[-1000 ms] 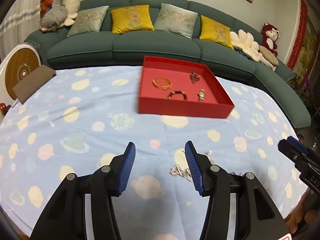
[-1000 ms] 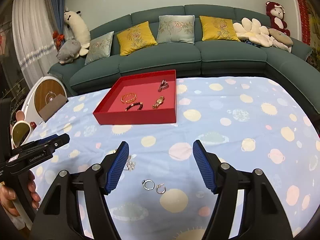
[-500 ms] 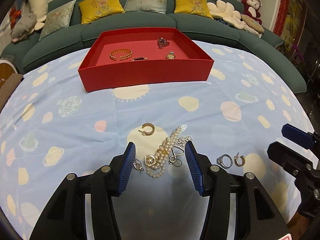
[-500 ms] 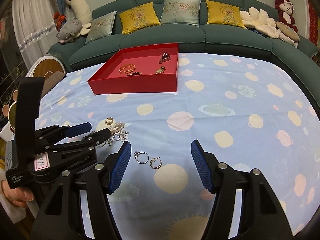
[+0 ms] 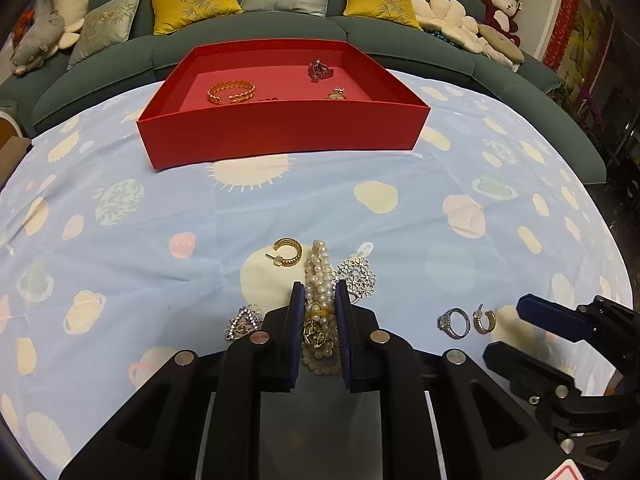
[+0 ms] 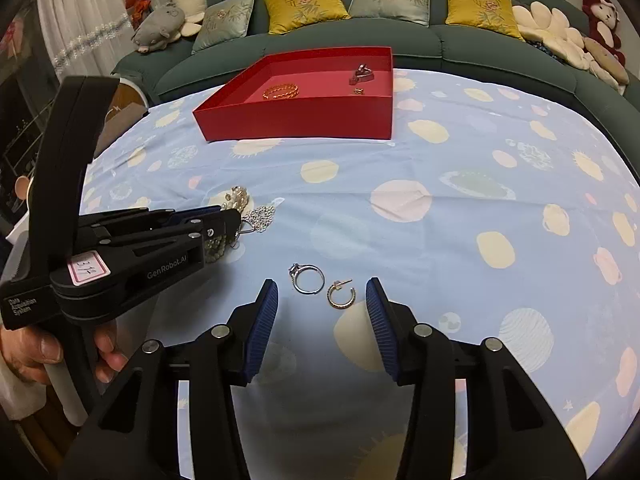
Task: Organize jewelry
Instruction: 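Grasp the pearl necklace with the left tool while the right tool moves toward the silver rings, then close the right tool on the silver ring while the left tool lifts the pearl necklace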
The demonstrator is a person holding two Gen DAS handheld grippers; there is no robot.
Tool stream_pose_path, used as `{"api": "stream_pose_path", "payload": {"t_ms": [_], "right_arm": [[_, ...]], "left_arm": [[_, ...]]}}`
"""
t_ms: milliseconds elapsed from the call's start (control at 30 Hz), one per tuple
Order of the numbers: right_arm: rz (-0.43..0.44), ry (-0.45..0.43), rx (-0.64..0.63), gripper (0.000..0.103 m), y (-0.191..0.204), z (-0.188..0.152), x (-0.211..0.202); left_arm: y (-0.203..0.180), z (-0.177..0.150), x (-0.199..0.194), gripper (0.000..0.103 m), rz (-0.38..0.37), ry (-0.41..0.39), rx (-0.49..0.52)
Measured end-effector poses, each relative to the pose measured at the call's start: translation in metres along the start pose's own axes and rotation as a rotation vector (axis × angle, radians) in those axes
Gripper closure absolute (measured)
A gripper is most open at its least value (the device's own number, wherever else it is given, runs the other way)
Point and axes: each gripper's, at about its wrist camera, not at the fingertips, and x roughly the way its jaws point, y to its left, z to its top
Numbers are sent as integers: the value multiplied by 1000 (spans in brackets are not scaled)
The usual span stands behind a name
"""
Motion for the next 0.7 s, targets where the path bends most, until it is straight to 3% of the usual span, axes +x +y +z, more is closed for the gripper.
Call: {"api": "stream_pose_path", "payload": {"t_ms": [267,467,700], "right_arm": [[38,9,-100,62,15,5,19],[47,18,-105,63,14,9,29],[30,28,-118,81,13,10,33]], "left_arm": [[12,7,-37,90,-39,-57,-45],[24,10,-57,90,-53,-82,-82],[30,9,-61,90,-34,-81,-93]]}}
